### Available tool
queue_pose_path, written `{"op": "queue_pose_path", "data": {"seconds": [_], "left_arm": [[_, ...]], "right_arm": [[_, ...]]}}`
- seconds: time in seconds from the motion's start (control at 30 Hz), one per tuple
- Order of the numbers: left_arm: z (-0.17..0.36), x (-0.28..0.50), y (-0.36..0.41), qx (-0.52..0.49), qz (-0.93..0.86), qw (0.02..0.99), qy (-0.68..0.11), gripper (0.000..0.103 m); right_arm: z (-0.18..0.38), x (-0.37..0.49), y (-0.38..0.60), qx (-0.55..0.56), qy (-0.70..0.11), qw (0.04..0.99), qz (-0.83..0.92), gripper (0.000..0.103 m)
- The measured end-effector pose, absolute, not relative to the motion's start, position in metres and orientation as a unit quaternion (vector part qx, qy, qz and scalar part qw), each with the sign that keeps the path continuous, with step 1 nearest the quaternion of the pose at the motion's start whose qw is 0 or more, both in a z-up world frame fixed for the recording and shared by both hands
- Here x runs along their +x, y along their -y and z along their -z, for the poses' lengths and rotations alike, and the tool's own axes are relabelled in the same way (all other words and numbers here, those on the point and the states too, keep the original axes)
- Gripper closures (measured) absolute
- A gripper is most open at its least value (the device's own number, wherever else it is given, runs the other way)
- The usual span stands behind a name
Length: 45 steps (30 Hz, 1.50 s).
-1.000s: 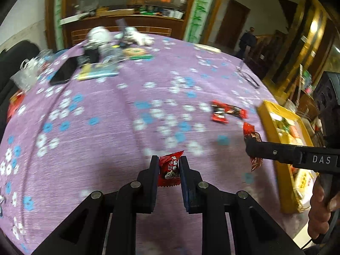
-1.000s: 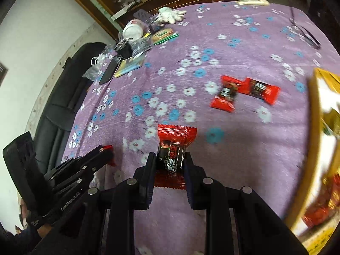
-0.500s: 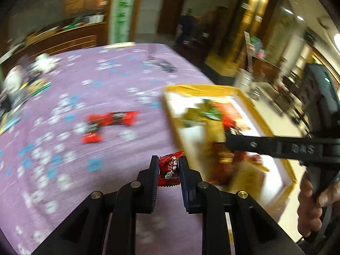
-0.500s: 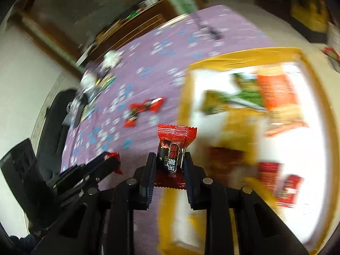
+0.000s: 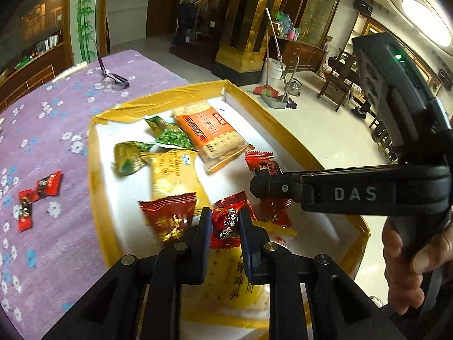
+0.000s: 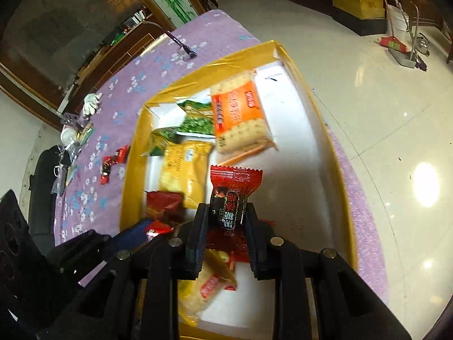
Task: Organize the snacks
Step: 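Carry both held red candies over the tray, then open both grippers to drop the candies into the tray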
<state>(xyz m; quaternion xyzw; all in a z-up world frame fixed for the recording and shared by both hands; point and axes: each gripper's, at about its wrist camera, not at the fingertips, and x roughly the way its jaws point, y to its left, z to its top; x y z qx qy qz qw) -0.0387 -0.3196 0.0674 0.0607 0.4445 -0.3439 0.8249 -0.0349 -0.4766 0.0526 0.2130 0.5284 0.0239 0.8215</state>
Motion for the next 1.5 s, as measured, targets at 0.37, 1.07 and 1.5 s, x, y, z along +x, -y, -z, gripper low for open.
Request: {"op": "queue_pose_path", "data": {"seconds": [0.37,1.07,1.5], "left_arm": [[-0.063,-0.034,0.333,0.070,0.338,0.828,-0.442,0.085],[-0.087,-0.028,0.286,0.034,0.327,0.844,-0.424,0.063],[-0.086,0.001,0.198,-0.017,0.244,0.869,-0.431,0.062]], "right_arm": [[-0.047,-0.027,0.486,0.208,-0.542,0.813,-0.031,0.078],[-0.076,-0.029,0.463,0.205,-0.502,0.840,-0.012,0.076],[-0.087,-0.028,0.414,0.184,-0.494,0.849,-0.025,0.074]]}}
